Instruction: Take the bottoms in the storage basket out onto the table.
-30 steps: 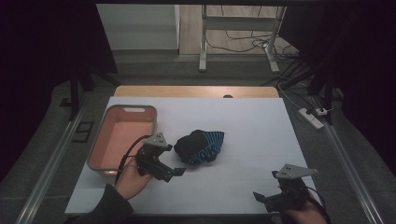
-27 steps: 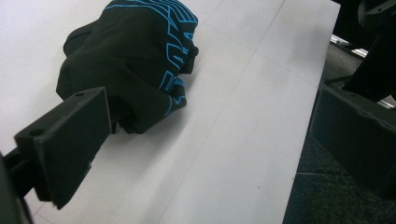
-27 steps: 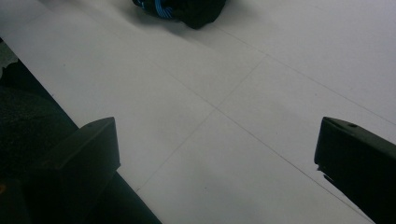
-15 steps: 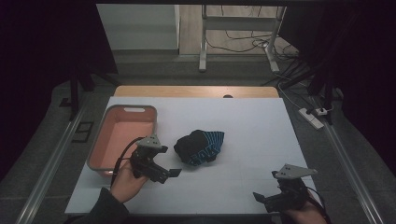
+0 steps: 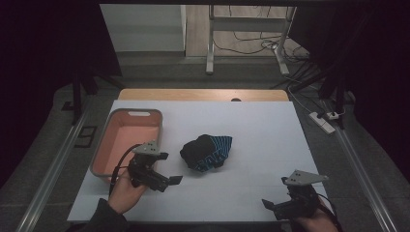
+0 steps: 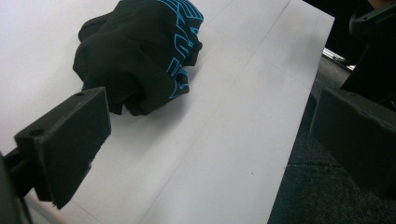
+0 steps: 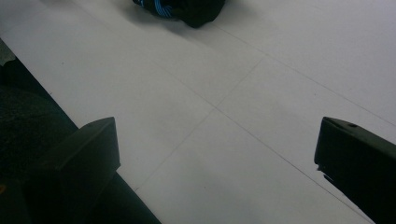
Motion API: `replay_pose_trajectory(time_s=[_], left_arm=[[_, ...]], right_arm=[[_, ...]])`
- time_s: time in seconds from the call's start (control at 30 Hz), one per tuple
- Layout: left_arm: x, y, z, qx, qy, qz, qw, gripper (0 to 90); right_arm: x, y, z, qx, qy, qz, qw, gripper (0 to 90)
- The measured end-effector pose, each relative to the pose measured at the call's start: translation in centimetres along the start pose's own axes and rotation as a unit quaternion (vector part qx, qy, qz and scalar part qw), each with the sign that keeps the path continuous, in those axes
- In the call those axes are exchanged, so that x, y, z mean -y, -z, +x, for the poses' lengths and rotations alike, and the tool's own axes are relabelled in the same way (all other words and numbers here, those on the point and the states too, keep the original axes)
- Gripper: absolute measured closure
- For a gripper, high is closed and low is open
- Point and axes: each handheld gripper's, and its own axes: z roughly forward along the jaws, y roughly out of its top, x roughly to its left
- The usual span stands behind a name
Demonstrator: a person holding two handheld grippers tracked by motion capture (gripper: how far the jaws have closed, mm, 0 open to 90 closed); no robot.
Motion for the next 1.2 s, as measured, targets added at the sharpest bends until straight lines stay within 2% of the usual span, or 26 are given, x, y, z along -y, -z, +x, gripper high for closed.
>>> replay_pose_trajectory(time_s=[0.43,0.8,1.2], left_arm=[[0.9,0.7,0.1,-0.006,0.009,-0.002,0.9999,0.0],[2.0,1.5,0.4,-0.005,0.031,-0.02,0.9993,0.0],[3.0,2.4,0.5,-0.019,0.04,-0.022,0.9988,0.0]], right_arm=[[0.0,0.0,0.0,0.002,0.001,0.0,1.0,0.0],[0.0,0.0,0.1,0.002,0.001,0.0,1.0,0.0],[0.0,0.0,0.1,0.002,0.001,-0.001,1.0,0.0]])
